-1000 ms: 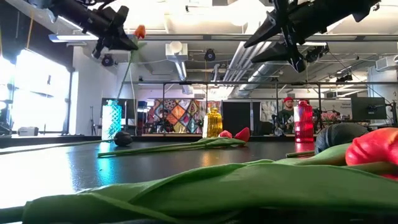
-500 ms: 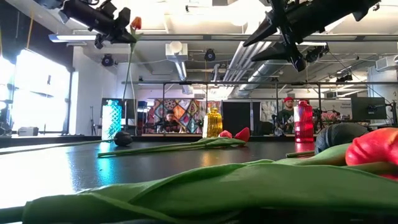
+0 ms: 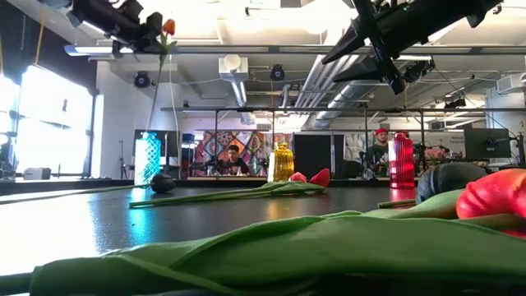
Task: Sort flowers into vase by color
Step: Put the top left orange flower into the blue vase
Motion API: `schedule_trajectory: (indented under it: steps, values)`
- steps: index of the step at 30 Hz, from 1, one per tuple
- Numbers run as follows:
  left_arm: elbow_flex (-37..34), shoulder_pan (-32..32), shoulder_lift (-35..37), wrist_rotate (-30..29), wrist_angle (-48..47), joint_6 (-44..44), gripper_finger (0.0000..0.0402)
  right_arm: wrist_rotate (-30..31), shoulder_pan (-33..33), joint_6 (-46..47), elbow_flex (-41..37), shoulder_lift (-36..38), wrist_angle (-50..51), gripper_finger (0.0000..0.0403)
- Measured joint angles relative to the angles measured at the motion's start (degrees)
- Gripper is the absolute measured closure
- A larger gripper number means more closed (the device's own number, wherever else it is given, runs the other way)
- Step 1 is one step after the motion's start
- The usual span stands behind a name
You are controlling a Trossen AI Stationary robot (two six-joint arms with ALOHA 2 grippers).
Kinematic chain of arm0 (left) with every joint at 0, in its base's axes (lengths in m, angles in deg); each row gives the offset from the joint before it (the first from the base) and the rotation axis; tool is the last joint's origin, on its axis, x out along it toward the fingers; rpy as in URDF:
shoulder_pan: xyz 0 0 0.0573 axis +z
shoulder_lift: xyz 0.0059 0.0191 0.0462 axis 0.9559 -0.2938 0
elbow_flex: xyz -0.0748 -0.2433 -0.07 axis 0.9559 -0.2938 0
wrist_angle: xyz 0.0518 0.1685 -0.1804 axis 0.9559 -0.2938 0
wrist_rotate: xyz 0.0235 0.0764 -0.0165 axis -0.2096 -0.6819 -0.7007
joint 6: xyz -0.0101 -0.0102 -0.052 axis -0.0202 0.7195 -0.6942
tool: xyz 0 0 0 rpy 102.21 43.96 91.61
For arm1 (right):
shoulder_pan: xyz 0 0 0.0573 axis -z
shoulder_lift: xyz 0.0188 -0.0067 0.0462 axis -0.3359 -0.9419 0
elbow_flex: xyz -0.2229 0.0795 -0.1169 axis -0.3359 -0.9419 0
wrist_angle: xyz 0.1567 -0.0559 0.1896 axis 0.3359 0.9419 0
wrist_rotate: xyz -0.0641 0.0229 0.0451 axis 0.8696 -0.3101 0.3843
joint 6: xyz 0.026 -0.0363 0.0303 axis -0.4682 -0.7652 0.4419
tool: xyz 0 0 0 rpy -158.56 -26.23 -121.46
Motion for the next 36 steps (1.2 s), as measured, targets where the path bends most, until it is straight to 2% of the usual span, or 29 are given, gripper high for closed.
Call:
schedule_trajectory:
  steps: [7,15,30,36]
  values:
    - [-5.49,0.27,-0.04,-0.64,4.67,-0.97,0.0401,-2.3,1.13,0.0,0.0,0.0,-0.07,0.0231]
    - [-6.27,0.27,0.05,-2.25,10.48,0.39,0.0401,-2.51,1.13,0.0,0.0,0.0,-0.09,0.0231]
    - [-6.42,0.25,0.03,-1.63,5.55,0.44,0.0401,-2.53,1.13,0.0,0.0,0.0,-0.11,0.0231]
    - [-7.82,0.16,0.01,-0.91,0.35,0.0,0.0401,-3.27,1.12,-0.01,0.0,0.0,-0.13,0.0231]
